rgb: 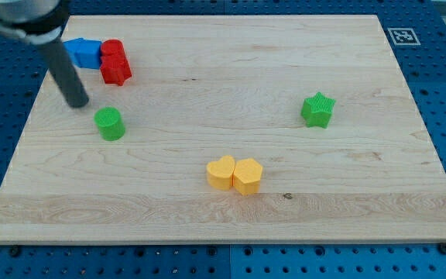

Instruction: Move green circle to bottom left

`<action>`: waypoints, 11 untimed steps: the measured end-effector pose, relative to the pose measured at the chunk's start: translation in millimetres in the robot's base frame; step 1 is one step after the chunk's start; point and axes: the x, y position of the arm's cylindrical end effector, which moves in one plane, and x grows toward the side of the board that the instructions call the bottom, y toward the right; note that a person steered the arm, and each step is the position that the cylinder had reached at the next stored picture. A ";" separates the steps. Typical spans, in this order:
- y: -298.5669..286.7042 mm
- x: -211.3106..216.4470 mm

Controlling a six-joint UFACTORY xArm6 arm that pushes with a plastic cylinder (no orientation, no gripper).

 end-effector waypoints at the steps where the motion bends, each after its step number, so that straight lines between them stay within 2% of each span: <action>1: 50.5 -17.8; 2: 62.8 -9.0; 4: 53.2 52.4; 7: 24.1 75.3; 8: 18.7 71.1; 9: 56.6 26.0; 10: 73.3 30.1; 11: 68.3 70.1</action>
